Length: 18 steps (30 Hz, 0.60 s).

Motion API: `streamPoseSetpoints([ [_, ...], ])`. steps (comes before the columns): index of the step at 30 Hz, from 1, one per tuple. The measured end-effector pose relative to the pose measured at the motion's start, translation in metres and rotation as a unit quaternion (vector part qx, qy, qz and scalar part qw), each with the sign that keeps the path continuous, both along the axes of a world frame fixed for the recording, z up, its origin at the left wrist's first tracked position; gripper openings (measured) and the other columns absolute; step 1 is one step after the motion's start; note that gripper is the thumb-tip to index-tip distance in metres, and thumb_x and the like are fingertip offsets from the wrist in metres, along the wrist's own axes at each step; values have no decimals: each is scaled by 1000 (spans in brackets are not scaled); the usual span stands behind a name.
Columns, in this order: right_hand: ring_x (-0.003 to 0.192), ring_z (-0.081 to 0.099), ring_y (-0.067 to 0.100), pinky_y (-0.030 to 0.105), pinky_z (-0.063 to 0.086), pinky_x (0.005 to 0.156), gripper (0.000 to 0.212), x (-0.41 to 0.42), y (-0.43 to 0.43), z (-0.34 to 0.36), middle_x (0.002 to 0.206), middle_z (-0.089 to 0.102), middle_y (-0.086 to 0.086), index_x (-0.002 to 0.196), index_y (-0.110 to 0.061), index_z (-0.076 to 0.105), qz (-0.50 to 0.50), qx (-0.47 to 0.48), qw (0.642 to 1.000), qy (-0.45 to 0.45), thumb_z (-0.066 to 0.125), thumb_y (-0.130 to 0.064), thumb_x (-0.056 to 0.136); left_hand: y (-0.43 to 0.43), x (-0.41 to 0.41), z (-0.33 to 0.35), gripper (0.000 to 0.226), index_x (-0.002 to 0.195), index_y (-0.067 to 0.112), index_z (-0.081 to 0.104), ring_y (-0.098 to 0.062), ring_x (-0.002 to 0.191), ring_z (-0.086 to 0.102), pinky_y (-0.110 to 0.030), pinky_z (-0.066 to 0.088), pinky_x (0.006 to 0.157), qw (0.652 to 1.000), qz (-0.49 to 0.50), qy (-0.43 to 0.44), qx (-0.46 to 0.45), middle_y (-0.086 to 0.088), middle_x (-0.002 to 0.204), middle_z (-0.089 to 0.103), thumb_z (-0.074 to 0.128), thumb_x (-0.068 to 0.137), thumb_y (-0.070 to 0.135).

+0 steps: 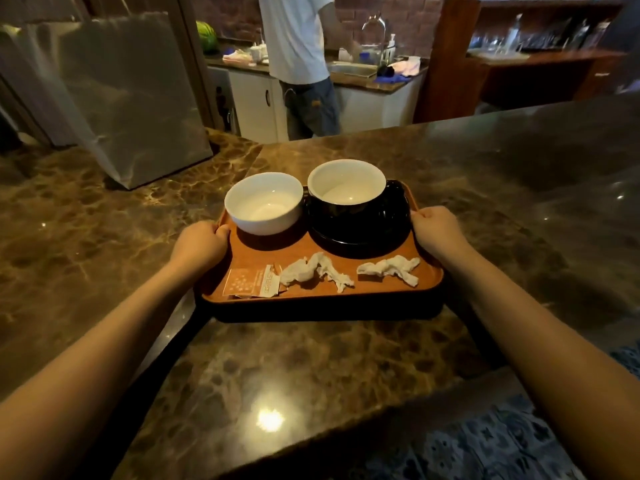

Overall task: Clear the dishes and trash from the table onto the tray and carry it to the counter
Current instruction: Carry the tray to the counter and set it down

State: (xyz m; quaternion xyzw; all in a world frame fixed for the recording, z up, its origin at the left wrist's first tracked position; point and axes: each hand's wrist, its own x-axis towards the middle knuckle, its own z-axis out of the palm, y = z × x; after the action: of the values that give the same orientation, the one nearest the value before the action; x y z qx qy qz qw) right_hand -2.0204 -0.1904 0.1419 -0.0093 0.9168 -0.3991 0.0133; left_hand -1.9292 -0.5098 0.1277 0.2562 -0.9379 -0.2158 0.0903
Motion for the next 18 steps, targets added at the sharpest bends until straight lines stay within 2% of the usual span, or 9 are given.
streamPoseSetpoints([
  [3, 69, 52, 27, 36, 38, 65, 45, -32, -10, -7, 59, 48, 6, 51, -12, 45, -9, 25, 1000, 7, 40, -25, 94, -7, -32, -3, 35, 81, 7, 59, -24, 73, 52, -34, 39, 67, 1000, 7, -11, -16, -15, 84, 61, 36, 96, 29],
  [8, 76, 56, 29, 34, 41, 64, 40, -75, -26, -16, 69, 54, 7, 63, -10, 56, -18, 95, 995, 22, 39, -29, 94, -22, -73, -10, 40, 88, 2, 65, -27, 75, 54, -37, 45, 71, 999, 8, -12, -48, -19, 91, 66, 37, 95, 30],
  [12, 78, 54, 27, 32, 38, 64, 36, -106, -37, -21, 74, 54, 5, 64, -14, 51, -14, 134, 990, 31, 38, -30, 94, -31, -99, -9, 39, 85, 3, 63, -30, 76, 54, -39, 47, 73, 996, 16, -27, -82, -21, 91, 65, 36, 95, 30],
  [18, 71, 51, 28, 32, 37, 62, 41, -138, -46, -27, 60, 44, 0, 55, -19, 40, 14, 184, 981, 55, 38, -33, 94, -42, -124, -12, 44, 92, 1, 66, -32, 79, 59, -39, 49, 70, 988, 18, -71, -134, -17, 85, 64, 36, 95, 34],
])
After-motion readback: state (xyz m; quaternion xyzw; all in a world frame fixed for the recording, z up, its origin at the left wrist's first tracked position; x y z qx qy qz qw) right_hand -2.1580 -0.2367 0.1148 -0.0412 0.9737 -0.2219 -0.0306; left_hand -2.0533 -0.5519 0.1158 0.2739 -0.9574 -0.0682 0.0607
